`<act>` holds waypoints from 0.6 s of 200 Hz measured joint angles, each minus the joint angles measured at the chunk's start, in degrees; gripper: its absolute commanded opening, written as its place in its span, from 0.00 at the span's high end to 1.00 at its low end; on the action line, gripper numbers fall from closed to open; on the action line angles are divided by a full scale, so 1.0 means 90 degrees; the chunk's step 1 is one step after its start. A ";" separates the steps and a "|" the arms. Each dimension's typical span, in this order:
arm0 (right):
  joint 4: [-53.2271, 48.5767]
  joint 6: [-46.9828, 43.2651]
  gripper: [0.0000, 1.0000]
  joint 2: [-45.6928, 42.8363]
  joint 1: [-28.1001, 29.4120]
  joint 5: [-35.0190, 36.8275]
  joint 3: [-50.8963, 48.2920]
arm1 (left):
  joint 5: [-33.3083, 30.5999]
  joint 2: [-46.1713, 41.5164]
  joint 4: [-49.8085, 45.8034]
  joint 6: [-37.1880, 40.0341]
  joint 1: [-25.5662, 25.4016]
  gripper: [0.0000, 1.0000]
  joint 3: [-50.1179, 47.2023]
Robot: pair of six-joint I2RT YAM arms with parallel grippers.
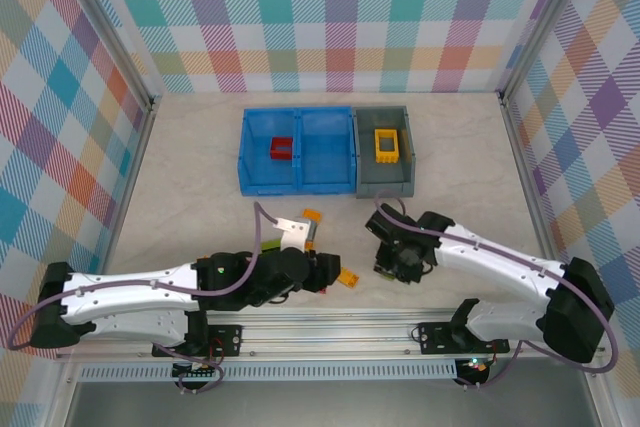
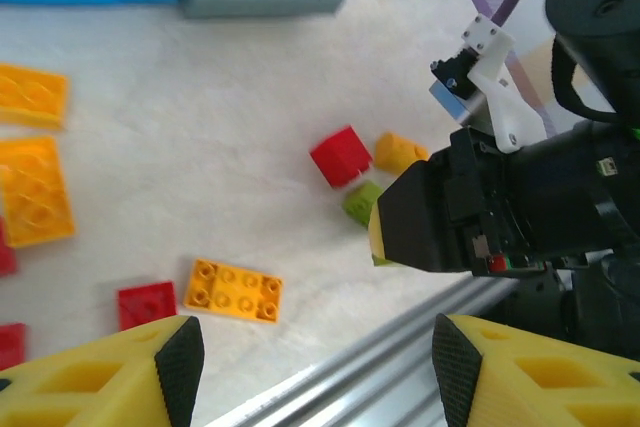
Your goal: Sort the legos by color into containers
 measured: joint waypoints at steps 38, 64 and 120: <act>0.0007 -0.1025 0.70 0.1741 -0.0066 0.0464 0.2739 | -0.1362 -0.0488 -0.1324 -0.0209 0.0000 0.33 0.1018; 0.0197 -0.1841 0.70 0.3201 -0.0362 0.0612 0.4350 | -0.2074 -0.0702 -0.1996 -0.0284 0.0007 0.33 0.1379; 0.0177 -0.3062 0.71 0.5969 -0.1100 0.0658 0.6934 | -0.2526 -0.0763 -0.2781 -0.0454 0.0022 0.33 0.1411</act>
